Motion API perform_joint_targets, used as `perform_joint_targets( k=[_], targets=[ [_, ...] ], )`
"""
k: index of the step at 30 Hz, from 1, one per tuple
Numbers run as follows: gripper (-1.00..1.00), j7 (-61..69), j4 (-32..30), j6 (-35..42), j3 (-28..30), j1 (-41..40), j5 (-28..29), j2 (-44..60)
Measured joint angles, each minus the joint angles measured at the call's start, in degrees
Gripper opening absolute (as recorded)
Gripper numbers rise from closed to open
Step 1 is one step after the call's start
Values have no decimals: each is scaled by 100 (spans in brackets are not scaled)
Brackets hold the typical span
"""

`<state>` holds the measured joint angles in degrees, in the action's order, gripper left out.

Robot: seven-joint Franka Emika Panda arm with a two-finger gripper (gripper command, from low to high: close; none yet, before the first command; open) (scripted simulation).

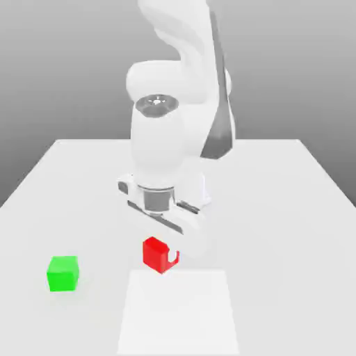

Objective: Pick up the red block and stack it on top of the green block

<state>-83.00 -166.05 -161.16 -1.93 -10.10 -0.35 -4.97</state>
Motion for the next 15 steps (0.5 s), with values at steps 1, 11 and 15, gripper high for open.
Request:
perform_joint_targets(
  k=[1, 11, 15],
  targets=[
    [-100, -100, 43, 56, 53, -81, 17, -14],
    [-100, -1157, 526, 515, 668, -935, 159, 7],
    [-100, -1564, 722, 694, 908, -1284, 185, 23]
  ],
)
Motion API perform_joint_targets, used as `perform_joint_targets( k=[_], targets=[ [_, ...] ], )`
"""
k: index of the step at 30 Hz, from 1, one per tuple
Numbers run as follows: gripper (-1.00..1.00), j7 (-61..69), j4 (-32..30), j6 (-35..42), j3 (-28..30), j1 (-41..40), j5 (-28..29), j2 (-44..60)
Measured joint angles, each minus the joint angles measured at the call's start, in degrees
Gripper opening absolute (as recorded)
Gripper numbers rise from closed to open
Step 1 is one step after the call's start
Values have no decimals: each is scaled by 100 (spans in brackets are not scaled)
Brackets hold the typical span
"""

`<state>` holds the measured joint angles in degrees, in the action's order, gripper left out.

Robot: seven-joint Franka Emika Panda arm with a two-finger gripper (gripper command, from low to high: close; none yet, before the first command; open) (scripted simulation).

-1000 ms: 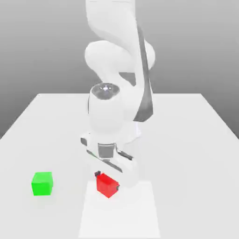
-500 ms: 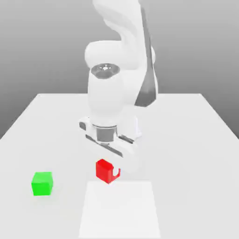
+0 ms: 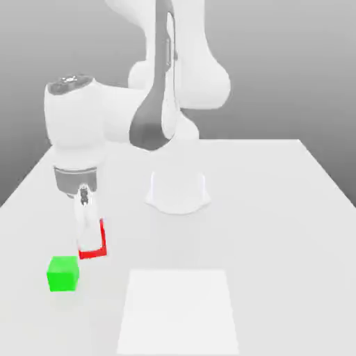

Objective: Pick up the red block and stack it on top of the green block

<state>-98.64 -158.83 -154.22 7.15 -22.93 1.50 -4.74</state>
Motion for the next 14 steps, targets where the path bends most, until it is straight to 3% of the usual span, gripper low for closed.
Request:
perform_joint_targets(
  k=[4, 10, 11, 14],
  targets=[
    [-100, -373, 190, 140, 211, -352, 1, 48],
    [-100, -166, 277, -813, 80, -466, -410, 1101],
    [100, -110, 283, -935, 36, -493, -484, 1230],
    [100, -110, 283, -935, 36, -493, -484, 1230]
  ],
)
